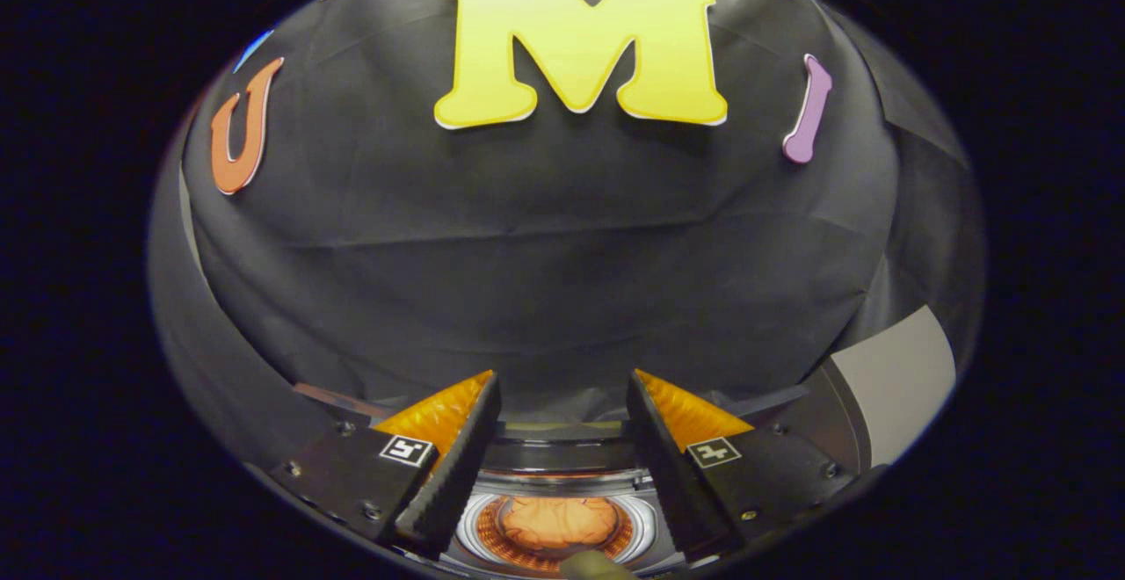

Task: Put the clothes into the washing machine and then close the washing machine lid.

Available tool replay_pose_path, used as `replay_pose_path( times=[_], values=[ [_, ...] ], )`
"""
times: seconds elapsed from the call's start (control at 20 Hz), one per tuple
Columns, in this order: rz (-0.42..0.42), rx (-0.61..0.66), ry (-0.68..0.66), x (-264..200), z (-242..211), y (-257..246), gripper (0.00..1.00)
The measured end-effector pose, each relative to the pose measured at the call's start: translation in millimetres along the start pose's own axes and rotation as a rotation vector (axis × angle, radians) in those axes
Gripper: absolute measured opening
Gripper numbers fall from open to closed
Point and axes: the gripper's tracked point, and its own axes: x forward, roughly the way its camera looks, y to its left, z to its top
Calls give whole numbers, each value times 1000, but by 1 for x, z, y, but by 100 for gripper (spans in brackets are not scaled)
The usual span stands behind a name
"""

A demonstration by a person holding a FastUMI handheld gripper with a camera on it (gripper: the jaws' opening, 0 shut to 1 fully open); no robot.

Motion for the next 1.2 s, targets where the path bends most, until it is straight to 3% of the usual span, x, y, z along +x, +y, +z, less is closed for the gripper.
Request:
replay_pose_path(
  times=[1.2],
  values=[
    [46, -46, -131, -68, -52, -1, 91]
  ],
)
